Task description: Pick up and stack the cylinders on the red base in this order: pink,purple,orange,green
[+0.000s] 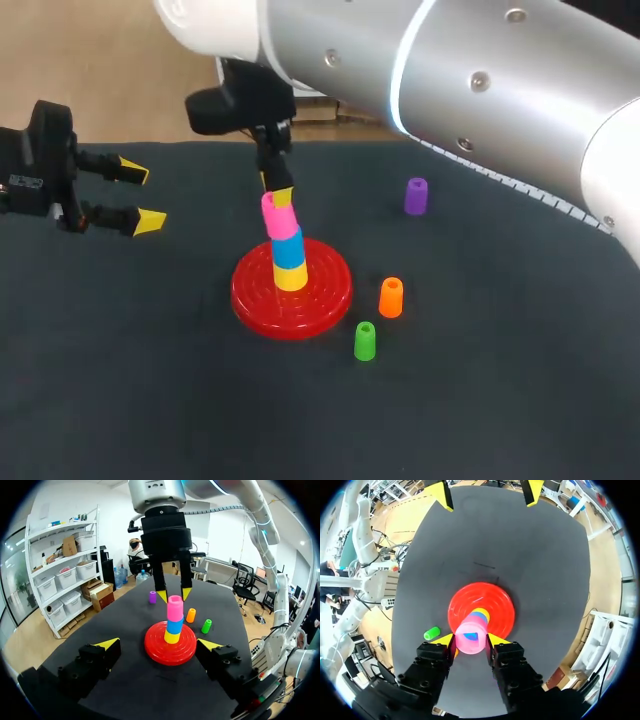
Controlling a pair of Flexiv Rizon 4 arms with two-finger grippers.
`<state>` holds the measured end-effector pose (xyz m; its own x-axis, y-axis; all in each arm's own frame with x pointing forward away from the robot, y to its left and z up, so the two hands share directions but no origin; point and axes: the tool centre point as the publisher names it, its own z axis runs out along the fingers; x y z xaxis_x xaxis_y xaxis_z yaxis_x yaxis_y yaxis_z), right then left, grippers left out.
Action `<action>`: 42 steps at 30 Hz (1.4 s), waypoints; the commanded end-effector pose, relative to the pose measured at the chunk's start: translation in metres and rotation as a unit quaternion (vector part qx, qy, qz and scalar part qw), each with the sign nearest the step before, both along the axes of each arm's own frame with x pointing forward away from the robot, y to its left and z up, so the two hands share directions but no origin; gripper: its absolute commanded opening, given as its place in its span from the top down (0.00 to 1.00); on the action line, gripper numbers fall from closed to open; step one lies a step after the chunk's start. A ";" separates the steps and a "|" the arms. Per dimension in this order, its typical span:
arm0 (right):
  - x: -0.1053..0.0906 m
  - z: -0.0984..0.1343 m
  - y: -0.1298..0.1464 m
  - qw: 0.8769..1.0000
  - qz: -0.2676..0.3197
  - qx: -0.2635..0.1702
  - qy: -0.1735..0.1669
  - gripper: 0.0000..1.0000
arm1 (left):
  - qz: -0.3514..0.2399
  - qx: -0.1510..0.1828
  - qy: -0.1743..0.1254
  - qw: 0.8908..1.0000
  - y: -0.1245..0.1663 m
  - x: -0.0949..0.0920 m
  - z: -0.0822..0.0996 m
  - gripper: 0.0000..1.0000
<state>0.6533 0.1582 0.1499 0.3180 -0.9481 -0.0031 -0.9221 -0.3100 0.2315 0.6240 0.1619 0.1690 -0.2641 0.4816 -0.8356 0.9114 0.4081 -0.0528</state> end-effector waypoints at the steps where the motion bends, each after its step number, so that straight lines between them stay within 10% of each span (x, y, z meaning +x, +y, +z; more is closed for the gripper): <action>1: -0.008 -0.005 -0.009 1.000 -0.011 0.012 -0.023 1.00 | -0.002 -0.001 -0.001 1.000 0.001 0.002 -0.002 0.00; 42: -0.021 -0.026 -0.005 0.995 -0.077 0.019 -0.056 1.00 | -0.002 -0.001 -0.001 1.000 0.001 0.002 -0.002 0.00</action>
